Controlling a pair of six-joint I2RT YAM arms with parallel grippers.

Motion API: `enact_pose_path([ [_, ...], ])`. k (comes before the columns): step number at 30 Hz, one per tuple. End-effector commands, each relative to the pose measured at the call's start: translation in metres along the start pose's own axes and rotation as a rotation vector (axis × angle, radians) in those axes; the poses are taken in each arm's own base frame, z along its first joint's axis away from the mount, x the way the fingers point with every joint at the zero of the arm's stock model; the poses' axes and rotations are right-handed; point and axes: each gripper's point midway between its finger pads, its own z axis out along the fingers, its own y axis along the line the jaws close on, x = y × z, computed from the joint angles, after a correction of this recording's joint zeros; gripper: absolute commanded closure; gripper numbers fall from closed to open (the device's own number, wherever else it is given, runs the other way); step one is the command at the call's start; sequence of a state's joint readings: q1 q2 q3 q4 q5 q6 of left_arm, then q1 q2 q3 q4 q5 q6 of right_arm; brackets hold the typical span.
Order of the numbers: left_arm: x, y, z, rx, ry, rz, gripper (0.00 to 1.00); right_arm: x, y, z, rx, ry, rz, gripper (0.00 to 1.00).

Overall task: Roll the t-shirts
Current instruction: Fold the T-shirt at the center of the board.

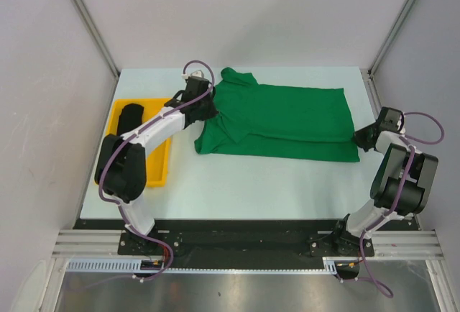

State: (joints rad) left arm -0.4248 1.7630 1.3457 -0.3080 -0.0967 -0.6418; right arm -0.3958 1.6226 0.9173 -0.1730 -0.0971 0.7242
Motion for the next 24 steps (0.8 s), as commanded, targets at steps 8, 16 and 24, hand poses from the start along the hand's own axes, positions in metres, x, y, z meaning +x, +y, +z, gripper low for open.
enact_pose_path([
  [8,-0.022,0.003,0.011,0.025,-0.033,0.008,0.85,-0.008,0.033,0.019,-0.049,0.014,-0.085,0.66],
  [16,-0.001,0.035,-0.045,0.026,-0.056,-0.067,0.32,-0.014,0.02,-0.031,0.075,-0.009,-0.159,0.32],
  [24,0.075,0.069,-0.072,0.096,-0.055,-0.316,0.53,0.02,-0.047,-0.075,0.159,-0.01,-0.143,0.39],
])
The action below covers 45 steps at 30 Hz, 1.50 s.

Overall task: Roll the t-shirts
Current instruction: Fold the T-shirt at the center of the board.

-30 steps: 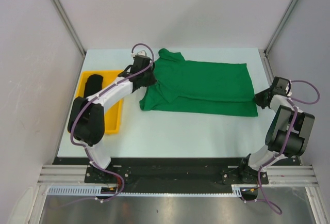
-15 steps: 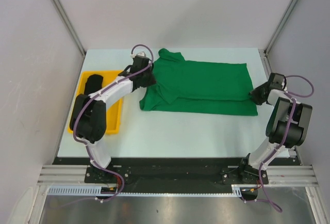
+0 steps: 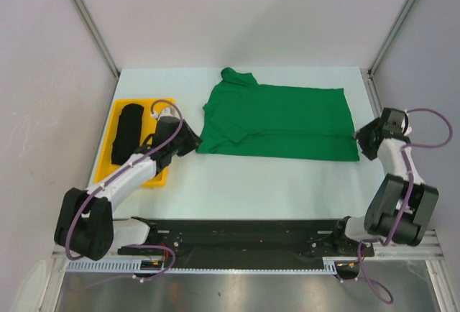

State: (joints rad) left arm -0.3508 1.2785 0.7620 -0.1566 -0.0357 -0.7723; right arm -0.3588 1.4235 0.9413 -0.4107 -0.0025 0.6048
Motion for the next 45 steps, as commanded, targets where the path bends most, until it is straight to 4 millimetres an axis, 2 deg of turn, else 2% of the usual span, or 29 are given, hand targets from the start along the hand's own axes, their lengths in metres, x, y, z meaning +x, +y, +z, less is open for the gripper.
enact_pose_path([
  [1,0.019,0.0,0.004,0.07,0.005,-0.151,0.54,0.031,-0.048,-0.016,0.098,0.035,0.007,0.41],
  [2,0.017,-0.004,0.005,0.095,-0.005,-0.159,0.55,0.036,-0.05,-0.016,0.093,0.045,0.014,0.43],
  [4,0.025,0.002,0.01,0.088,0.006,-0.176,0.55,0.042,-0.058,-0.015,0.096,0.049,0.029,0.45],
  [6,0.025,0.004,0.014,0.088,-0.007,-0.188,0.53,0.049,-0.055,-0.011,0.07,0.062,0.059,0.48],
  [11,0.028,0.008,0.025,0.068,-0.001,-0.178,0.44,0.04,-0.038,-0.007,-0.012,0.02,0.098,0.47],
  [15,0.034,0.015,0.034,0.027,0.027,-0.169,0.44,0.035,-0.031,-0.001,-0.021,-0.009,0.11,0.46],
  [20,0.033,0.029,0.038,-0.031,0.002,-0.148,0.44,0.04,-0.039,0.011,0.013,0.017,0.111,0.47],
  [34,0.018,0.034,0.064,-0.114,-0.015,-0.071,0.46,0.04,-0.047,0.034,0.043,0.014,0.107,0.54],
  [39,0.009,0.035,0.073,-0.156,-0.023,-0.029,0.54,0.044,-0.05,0.043,0.053,0.028,0.101,0.62],
  [45,0.006,0.038,0.078,-0.18,-0.021,0.013,0.82,0.041,-0.052,0.048,0.059,0.019,0.093,0.76],
])
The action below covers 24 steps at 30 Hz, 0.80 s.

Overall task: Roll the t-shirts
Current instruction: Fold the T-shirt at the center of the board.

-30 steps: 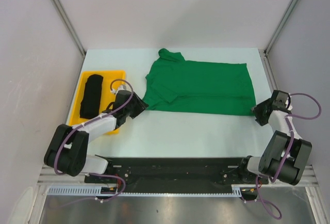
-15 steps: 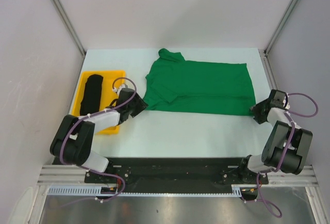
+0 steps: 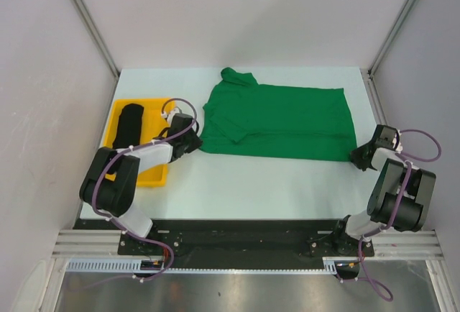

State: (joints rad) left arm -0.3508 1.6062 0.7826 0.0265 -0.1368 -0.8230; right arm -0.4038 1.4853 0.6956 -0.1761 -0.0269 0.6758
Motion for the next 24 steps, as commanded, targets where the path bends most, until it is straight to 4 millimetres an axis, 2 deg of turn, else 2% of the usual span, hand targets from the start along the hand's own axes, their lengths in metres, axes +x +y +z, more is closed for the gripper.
enact_pose_path([
  [1,-0.01,0.003,0.002,-0.041,-0.022,0.06,0.9,-0.009,-0.003,0.006,0.012,-0.036,-0.017,0.78],
  [2,-0.01,0.004,0.001,-0.046,-0.02,0.062,0.94,-0.009,-0.004,0.007,0.013,-0.035,-0.016,0.8],
  [3,-0.009,0.005,0.0,-0.05,-0.017,0.069,0.98,-0.01,-0.005,0.006,0.016,-0.036,-0.013,0.9],
  [5,-0.005,0.014,-0.004,-0.076,-0.005,0.076,1.0,-0.009,-0.009,0.004,0.03,-0.026,-0.004,1.0],
  [8,-0.001,0.026,-0.017,-0.113,0.002,0.079,1.0,-0.009,-0.018,-0.005,0.055,-0.015,0.007,1.0],
  [9,-0.005,0.026,-0.024,-0.113,-0.015,0.075,1.0,-0.016,-0.021,-0.011,0.069,-0.046,0.007,1.0],
  [11,0.004,0.04,-0.032,-0.149,0.006,0.077,1.0,-0.018,-0.034,-0.02,0.113,-0.049,0.014,1.0],
  [13,0.004,0.044,-0.045,-0.151,-0.004,0.066,1.0,-0.023,-0.039,-0.03,0.113,-0.059,0.031,1.0],
  [14,0.012,0.053,-0.048,-0.165,0.007,0.067,1.0,-0.021,-0.044,-0.035,0.129,-0.048,0.033,1.0],
  [16,0.013,0.055,-0.06,-0.155,-0.001,0.049,1.0,-0.02,-0.052,-0.046,0.143,-0.044,0.038,1.0],
  [18,0.025,0.066,-0.067,-0.177,0.021,0.04,1.0,-0.019,-0.058,-0.053,0.159,-0.042,0.043,1.0],
  [24,0.043,0.074,-0.091,-0.158,0.021,0.015,1.0,-0.011,-0.09,-0.081,0.208,-0.024,0.121,1.0],
])
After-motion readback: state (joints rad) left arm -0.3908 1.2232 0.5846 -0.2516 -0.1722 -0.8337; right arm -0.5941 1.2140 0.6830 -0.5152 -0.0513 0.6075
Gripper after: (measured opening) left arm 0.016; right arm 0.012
